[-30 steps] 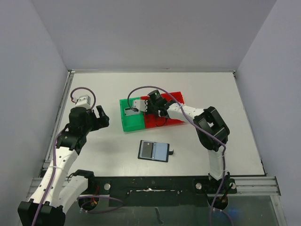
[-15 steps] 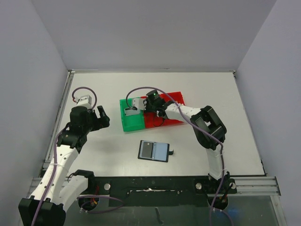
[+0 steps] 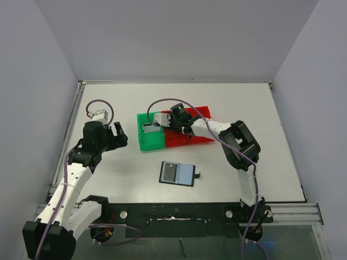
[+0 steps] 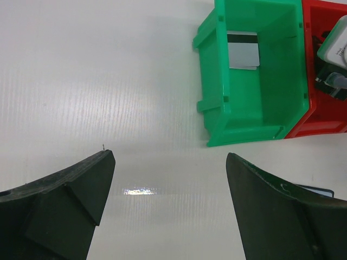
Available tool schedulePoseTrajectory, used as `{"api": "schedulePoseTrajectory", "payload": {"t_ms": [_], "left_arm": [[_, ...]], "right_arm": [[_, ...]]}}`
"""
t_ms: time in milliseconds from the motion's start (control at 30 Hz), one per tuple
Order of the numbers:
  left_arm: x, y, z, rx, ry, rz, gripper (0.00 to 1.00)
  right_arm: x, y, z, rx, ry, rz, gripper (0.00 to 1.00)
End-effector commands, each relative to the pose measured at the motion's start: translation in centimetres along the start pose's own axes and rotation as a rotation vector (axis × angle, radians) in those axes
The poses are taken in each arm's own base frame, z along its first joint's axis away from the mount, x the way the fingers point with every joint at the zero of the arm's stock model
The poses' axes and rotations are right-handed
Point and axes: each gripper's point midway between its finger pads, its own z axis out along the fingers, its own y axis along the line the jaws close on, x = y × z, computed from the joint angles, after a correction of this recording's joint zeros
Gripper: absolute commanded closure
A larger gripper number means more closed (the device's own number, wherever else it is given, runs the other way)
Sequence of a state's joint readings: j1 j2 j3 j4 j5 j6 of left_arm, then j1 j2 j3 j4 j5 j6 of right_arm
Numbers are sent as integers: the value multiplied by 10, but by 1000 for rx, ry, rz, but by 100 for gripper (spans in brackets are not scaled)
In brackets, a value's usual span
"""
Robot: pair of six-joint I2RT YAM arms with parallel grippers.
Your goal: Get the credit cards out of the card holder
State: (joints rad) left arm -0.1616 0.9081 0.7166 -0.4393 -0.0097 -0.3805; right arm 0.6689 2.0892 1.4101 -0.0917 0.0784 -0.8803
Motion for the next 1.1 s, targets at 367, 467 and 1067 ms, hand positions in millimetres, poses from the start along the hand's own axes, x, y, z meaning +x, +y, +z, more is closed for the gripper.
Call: {"api": "schedulePoseTrajectory", "payload": {"t_ms": [367, 467, 1067], "left_arm": [[-15, -11, 2, 55, -39, 18, 16], [-14, -12, 2, 58, -36, 19, 17], [-12, -14, 4, 72, -22, 24, 16]], "right_arm": [[-23, -29, -21, 3, -135, 108, 46], [-23, -28, -21, -20, -140, 121, 43], [-54, -87, -91, 83, -376, 431, 38]]}}
